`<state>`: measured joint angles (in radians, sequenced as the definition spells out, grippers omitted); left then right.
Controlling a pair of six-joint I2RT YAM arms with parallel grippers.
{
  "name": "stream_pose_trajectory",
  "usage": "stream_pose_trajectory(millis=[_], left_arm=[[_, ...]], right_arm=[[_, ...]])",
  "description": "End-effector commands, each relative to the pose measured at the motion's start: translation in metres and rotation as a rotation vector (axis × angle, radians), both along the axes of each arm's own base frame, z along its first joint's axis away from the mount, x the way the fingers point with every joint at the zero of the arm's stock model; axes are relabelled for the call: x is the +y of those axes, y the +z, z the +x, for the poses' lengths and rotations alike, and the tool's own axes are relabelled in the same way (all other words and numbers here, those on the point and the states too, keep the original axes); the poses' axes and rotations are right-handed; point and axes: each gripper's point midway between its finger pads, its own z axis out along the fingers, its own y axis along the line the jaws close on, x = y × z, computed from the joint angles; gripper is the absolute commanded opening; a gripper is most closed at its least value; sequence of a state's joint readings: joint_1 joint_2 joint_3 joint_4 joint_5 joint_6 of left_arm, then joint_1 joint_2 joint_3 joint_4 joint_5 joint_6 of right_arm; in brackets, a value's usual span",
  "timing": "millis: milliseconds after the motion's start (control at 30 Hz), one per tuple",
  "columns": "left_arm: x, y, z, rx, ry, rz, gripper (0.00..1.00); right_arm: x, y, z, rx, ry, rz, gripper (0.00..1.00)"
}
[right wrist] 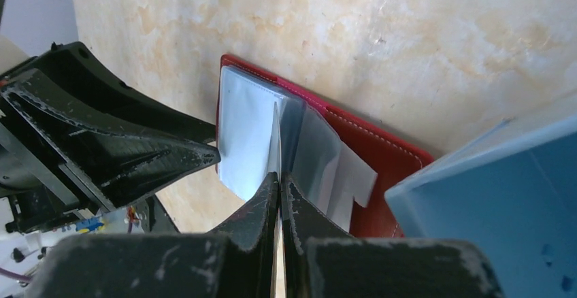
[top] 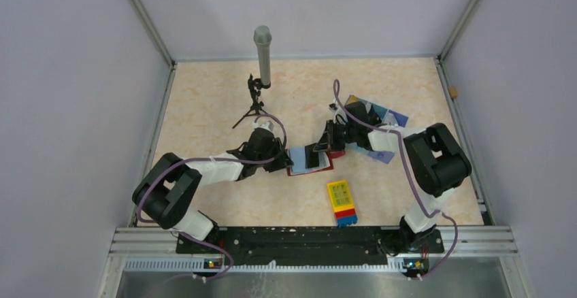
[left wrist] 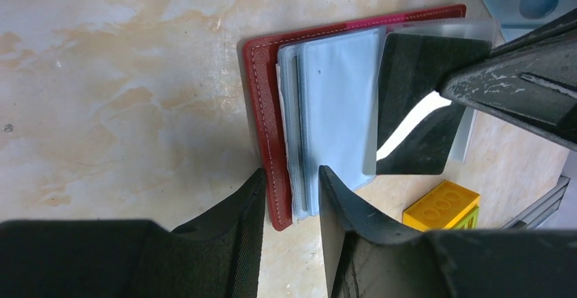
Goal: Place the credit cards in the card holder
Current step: Insert the credit card into the card holder.
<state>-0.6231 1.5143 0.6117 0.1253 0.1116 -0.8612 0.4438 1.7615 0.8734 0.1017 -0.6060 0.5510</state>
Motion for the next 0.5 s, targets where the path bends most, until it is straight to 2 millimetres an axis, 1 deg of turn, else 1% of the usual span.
stream_pose_trajectory(millis=[0,100,200,467], left_arm=[[0.008,0.002,0.005,-0.021,0.014,0.045,0.36],[0.009,0.001,0.004,-0.019,0.014,0.049,0.36],[0.009,0.0,0.003,-0.017,0.014,0.049,0.36],[0.011,-0.001,0.001,-0.022,0.016,0.05,0.34]], right_arm=[[-0.007,-0.024,-0.014,0.067,-0.01,-0.102,0.0],[-0.005,-0.024,-0.014,0.054,-0.013,-0.119,0.0],[-0.007,-0.03,-0.02,0.074,-0.017,-0.158,0.0],[-0.011,-0.037,-0.019,0.05,-0.052,-0.283,0.0]])
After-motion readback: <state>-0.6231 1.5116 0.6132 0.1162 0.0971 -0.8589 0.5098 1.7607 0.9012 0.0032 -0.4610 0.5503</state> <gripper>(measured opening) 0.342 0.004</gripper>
